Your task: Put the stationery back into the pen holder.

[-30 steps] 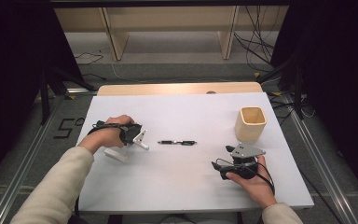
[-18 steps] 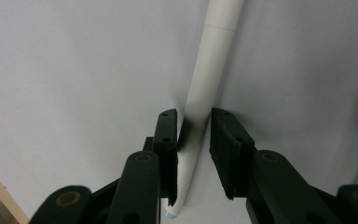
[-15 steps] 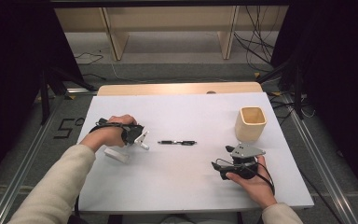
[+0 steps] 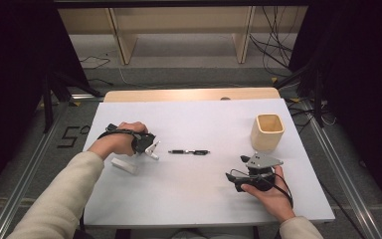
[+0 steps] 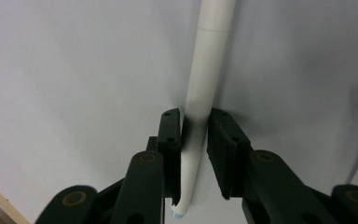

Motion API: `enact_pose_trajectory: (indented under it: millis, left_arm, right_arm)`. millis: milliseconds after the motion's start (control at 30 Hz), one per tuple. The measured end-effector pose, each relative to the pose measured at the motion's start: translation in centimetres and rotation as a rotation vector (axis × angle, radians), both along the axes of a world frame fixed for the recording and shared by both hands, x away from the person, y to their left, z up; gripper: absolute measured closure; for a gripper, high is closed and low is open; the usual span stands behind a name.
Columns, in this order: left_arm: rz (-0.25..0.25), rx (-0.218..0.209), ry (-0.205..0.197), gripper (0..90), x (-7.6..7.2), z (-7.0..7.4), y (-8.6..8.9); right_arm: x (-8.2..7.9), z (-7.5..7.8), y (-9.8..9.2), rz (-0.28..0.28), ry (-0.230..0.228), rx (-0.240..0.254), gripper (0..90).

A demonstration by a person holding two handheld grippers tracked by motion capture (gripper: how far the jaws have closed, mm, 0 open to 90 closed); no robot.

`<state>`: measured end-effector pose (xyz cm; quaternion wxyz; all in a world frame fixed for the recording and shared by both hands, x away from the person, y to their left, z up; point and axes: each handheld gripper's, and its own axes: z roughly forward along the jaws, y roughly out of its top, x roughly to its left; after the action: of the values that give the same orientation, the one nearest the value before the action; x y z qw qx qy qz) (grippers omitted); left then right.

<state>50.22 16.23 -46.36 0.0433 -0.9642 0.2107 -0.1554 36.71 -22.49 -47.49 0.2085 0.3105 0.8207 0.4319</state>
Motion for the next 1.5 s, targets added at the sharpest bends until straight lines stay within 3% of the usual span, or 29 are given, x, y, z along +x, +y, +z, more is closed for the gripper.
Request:
enact_pose_trajectory:
  millis: [400,1033,1133,1333,1367,1467,1500]
  left_arm:
    - [-0.017,0.024,0.005,77.1,0.1,0.1,-0.2]
    - [0.007,0.014,0.000,78.5,-0.1,0.2,-0.2]
    - [0.031,-0.033,0.002,78.5,-0.2,0.5,0.0]
    - [0.048,-0.086,-0.015,78.5,-0.2,1.4,0.0]
    - [0.065,-0.129,-0.029,78.5,-0.3,1.8,0.1]
    - [0.080,-0.163,-0.036,78.5,-0.4,2.2,0.2]
    - [0.096,-0.201,-0.045,78.6,-0.4,2.7,0.3]
  right_arm:
    - [0.0,0.0,0.0,0.004,0.003,0.000,18.6]
    - [0.0,0.0,0.0,0.004,0.000,-0.001,18.6]
    - [-0.1,0.0,0.0,0.003,0.000,-0.001,18.6]
    - [-0.1,0.0,0.0,0.002,0.001,-0.001,18.6]
    - [-0.1,0.0,0.0,0.001,0.002,-0.001,18.6]
    - [-0.1,0.0,0.0,0.001,0.001,0.000,18.6]
    - [-0.1,0.0,0.0,0.001,0.001,-0.001,18.6]
